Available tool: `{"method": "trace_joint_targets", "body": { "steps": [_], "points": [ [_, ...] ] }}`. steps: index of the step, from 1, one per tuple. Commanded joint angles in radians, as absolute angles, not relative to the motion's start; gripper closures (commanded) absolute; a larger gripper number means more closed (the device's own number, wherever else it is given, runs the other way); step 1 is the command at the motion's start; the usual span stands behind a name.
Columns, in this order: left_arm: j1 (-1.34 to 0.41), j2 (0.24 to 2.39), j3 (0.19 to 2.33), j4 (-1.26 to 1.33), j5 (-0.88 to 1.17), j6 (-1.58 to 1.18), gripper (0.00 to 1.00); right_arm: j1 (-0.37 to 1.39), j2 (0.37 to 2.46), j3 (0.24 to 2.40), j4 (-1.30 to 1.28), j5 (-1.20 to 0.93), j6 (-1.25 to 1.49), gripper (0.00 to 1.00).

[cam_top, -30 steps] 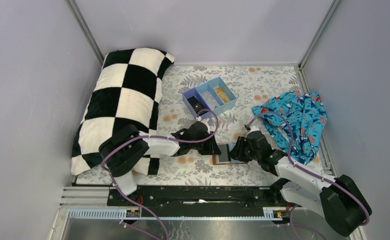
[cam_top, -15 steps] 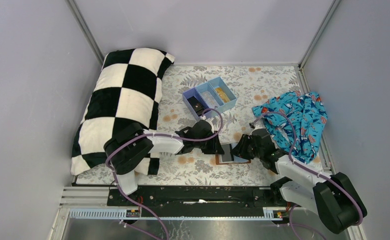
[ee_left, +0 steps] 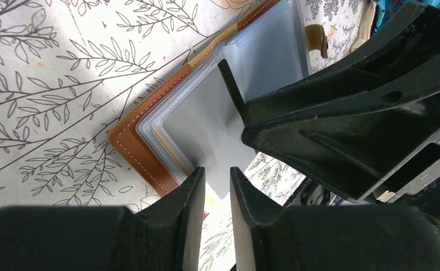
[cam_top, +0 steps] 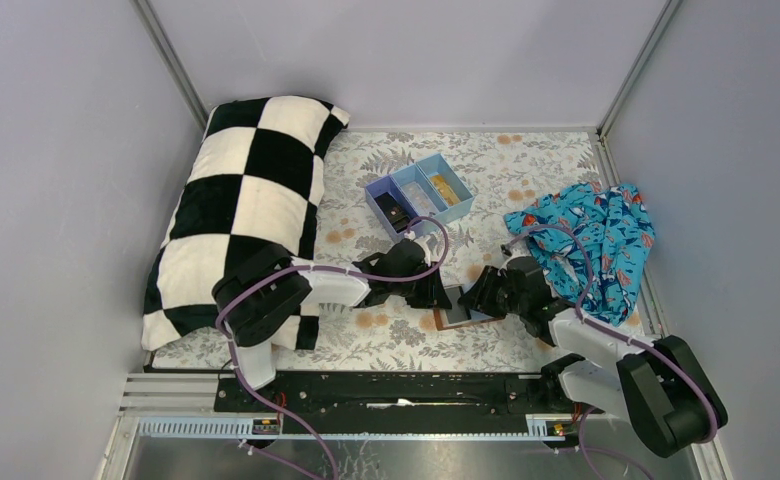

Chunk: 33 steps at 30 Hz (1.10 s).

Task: Take the credit cards out of the card holder
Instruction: Remove the credit card from the card holder.

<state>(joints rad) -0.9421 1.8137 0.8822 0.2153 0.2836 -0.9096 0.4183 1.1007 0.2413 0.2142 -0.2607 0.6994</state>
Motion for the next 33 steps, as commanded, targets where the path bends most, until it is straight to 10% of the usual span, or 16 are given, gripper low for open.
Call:
{"method": "trace_joint_targets", "body": {
  "steps": [1, 33],
  "points": [
    [-0.949, 1.859, 0.893, 0.212, 0.29, -0.895, 0.73, 0.401, 1.139, 0.224, 0.194, -0.247, 0.71, 0.57],
    [-0.812, 1.853, 0.86, 0.171, 0.355, -0.802, 0.73, 0.376, 1.468, 0.037, 0.861, -0.484, 1.056, 0.62]
  ]
}}
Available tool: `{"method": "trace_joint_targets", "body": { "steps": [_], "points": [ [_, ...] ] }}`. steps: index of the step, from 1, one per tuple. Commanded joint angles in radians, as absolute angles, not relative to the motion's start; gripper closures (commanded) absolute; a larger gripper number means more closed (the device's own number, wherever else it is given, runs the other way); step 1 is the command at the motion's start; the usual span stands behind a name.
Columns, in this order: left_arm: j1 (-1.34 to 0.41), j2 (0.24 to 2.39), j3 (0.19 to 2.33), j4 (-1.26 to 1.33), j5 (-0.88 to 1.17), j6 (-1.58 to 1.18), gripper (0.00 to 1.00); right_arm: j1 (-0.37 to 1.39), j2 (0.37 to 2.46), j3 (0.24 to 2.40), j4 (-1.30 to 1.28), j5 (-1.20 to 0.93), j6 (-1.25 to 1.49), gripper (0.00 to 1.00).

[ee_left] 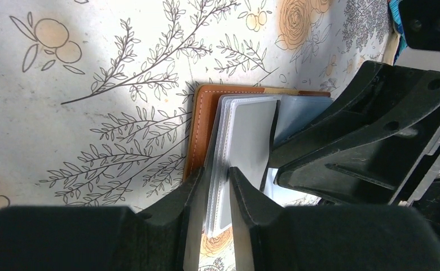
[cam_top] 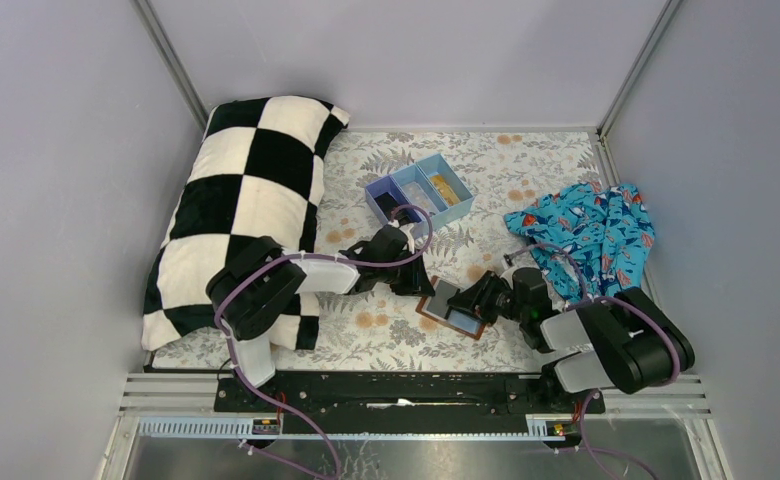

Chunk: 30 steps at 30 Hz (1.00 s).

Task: Take the credit cards out of the card holder
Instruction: Remove the credit card from the card holder.

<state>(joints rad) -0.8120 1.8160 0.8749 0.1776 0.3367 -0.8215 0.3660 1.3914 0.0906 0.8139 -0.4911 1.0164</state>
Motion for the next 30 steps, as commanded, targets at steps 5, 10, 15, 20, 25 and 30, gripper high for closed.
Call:
{"method": "trace_joint_targets", "body": {
  "steps": [5, 10, 15, 20, 25, 30],
  "points": [
    [-0.812, 1.864, 0.861, 0.172, 0.364, -0.802, 0.73, 0.376, 1.568, 0.02, 1.013, -0.501, 1.102, 0.75],
    [-0.813, 1.865, 0.861, 0.169, 0.362, -0.802, 0.73, 0.375, 1.643, 0.001, 1.134, -0.514, 1.141, 0.94],
    [-0.811, 1.874, 0.87, 0.131, 0.336, -0.799, 0.73, 0.373, 1.688, -0.01, 1.199, -0.517, 1.156, 0.99],
    [-0.809, 1.885, 0.885, 0.082, 0.304, -0.794, 0.73, 0.374, 1.685, -0.038, 1.198, -0.513, 1.141, 1.0],
    [-0.808, 1.914, 0.912, 0.016, 0.267, -0.787, 0.74, 0.374, 1.654, -0.04, 1.146, -0.508, 1.122, 1.0],
    [-0.805, 1.928, 0.913, 0.007, 0.261, -0.788, 0.74, 0.374, 1.569, -0.034, 1.033, -0.493, 1.093, 1.0]
  ]
}}
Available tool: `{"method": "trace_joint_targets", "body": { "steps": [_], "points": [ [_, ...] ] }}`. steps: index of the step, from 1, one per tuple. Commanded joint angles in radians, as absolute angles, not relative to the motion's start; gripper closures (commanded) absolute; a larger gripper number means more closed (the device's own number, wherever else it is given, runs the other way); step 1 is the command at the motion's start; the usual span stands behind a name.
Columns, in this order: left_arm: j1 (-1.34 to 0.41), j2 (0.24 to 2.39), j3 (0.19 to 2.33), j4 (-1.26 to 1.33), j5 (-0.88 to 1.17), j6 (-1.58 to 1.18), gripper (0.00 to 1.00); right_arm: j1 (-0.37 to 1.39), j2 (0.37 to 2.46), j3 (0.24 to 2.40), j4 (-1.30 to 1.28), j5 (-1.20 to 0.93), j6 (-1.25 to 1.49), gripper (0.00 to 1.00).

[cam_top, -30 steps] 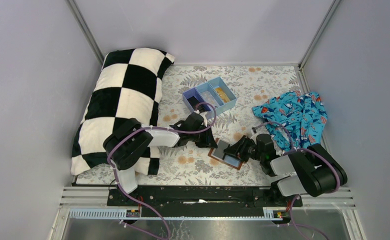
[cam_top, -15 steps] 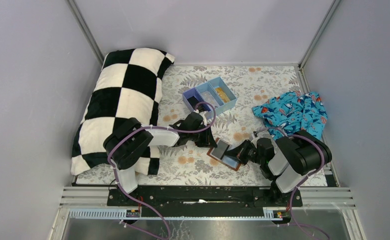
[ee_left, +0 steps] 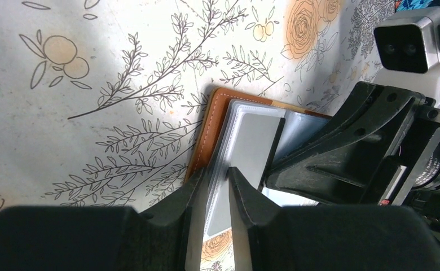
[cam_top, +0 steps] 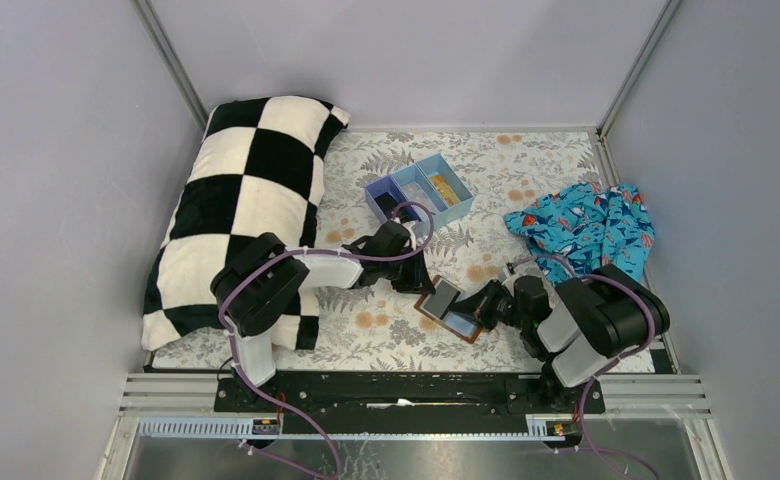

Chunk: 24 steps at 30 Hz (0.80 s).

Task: Take the credit cards out of the card holder
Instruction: Remove the credit card from the card holder.

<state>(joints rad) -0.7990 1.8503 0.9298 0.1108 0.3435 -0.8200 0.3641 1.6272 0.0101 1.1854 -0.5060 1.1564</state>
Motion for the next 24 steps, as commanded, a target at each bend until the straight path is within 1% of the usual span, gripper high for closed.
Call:
{"method": "trace_joint_targets", "body": {
  "steps": [1, 8, 12, 24],
  "points": [
    [-0.804, 1.928, 0.915, 0.002, 0.256, -0.787, 0.74, 0.374, 1.543, -0.032, 0.993, -0.489, 1.081, 1.0],
    [-0.804, 1.941, 0.924, -0.013, 0.249, -0.779, 0.75, 0.374, 1.286, 0.033, 0.607, -0.424, 0.959, 1.0],
    [-0.804, 1.954, 0.929, -0.009, 0.261, -0.781, 0.75, 0.373, 1.166, 0.071, 0.453, -0.392, 0.909, 1.0],
    [-0.804, 1.956, 0.924, -0.003, 0.264, -0.785, 0.75, 0.374, 1.013, 0.075, 0.268, -0.357, 0.886, 1.0]
  ]
}}
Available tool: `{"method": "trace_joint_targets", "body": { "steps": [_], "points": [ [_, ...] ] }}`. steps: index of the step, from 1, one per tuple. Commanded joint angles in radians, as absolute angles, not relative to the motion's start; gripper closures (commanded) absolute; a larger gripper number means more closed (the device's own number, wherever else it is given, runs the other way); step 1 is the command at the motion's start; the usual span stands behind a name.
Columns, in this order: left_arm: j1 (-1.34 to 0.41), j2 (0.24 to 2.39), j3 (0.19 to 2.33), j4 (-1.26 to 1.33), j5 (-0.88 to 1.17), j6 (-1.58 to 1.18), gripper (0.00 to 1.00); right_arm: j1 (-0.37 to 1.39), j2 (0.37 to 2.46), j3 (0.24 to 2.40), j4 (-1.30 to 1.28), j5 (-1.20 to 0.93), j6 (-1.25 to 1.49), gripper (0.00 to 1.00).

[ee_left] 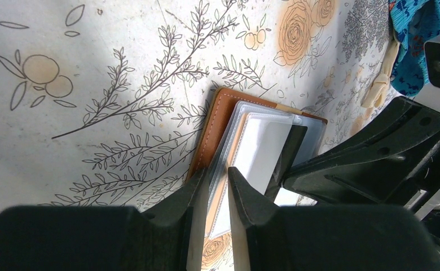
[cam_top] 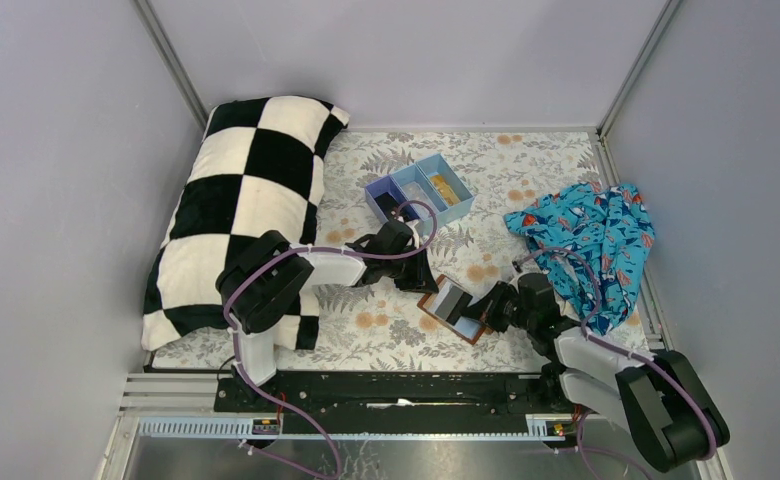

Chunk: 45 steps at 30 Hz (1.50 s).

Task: Take the credit cards out of the card holder
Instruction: Remove the credit card from the card holder, then place the credit card in the storage box.

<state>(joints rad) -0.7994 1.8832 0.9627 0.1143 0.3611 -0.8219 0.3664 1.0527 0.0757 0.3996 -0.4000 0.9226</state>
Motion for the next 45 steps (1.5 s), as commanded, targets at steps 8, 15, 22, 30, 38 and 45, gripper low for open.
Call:
{"method": "trace_joint_targets", "body": {
  "steps": [8, 15, 22, 30, 38, 45],
  "points": [
    [-0.803, 1.957, 0.915, -0.003, 0.267, -0.788, 0.75, 0.374, 0.911, 0.051, 0.182, -0.339, 0.9, 1.0],
    [-0.804, 1.948, 0.906, 0.019, 0.266, -0.791, 0.75, 0.374, 0.812, 0.05, 0.063, -0.321, 0.892, 1.0],
    [-0.8, 1.92, 0.893, 0.023, 0.258, -0.796, 0.74, 0.373, 0.637, 0.088, -0.17, -0.278, 0.891, 1.0],
    [-0.764, 1.813, 0.823, 0.118, 0.326, -0.786, 0.7, 0.373, 0.465, 0.116, -0.304, -0.257, 0.904, 1.0],
    [-0.723, 1.581, 0.798, 0.072, 0.407, -0.729, 0.65, 0.373, 0.469, 0.199, -0.238, -0.299, 0.823, 1.0],
    [-0.719, 1.497, 0.766, 0.119, 0.563, -0.725, 0.5, 0.372, 0.601, 0.205, 0.027, -0.408, 0.833, 1.0]
  ]
}}
